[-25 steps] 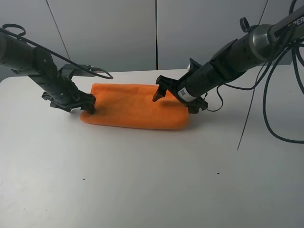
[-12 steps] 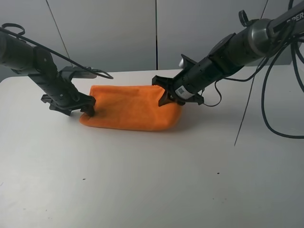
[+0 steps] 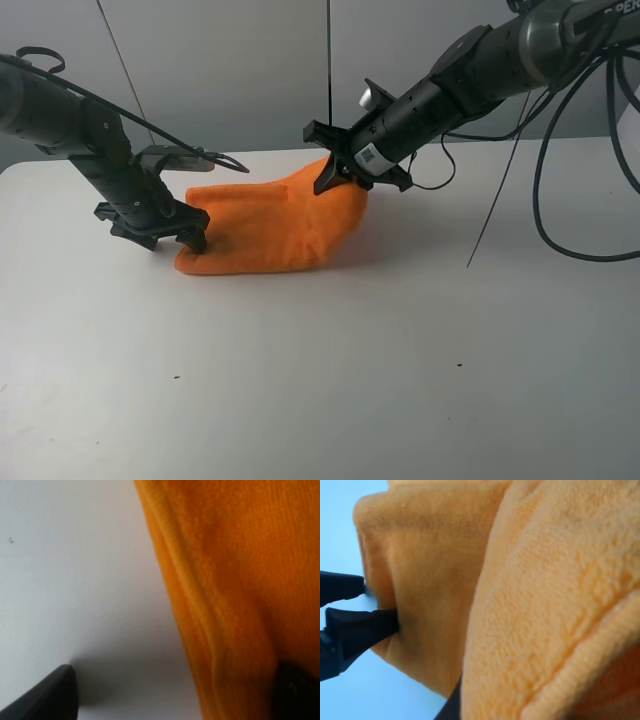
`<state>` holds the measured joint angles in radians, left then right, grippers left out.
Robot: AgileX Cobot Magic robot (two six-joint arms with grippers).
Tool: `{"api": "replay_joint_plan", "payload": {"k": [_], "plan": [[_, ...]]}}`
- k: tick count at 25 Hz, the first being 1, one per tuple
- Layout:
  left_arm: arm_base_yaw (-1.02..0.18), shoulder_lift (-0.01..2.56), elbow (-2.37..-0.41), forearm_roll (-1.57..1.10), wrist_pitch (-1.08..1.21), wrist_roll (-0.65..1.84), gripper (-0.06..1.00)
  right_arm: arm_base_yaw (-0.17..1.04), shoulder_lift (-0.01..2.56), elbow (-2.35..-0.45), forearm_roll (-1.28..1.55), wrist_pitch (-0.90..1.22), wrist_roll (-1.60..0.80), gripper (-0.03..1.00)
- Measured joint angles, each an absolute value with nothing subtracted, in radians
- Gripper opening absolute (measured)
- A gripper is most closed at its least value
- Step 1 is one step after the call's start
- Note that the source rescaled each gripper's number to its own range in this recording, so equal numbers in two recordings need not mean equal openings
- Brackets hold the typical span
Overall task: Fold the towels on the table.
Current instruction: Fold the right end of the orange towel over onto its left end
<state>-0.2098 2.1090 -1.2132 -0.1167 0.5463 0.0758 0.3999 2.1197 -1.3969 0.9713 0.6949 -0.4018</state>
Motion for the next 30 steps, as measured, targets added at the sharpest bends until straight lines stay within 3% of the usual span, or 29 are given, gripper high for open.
{"api": "replay_joint_plan", "payload": {"k": [13,30], "plan": [[-0.212,2.109,-1.213,-0.103,0.546,0.076,1.00,0.528,2.145,-1.462,1.038,0.578,-0.404,0.08],[-0.212,2.108,-1.213,-0.099,0.547,0.065,1.00,0.589,2.343,-1.692,1.180,0.707,-0.436,0.08]]}}
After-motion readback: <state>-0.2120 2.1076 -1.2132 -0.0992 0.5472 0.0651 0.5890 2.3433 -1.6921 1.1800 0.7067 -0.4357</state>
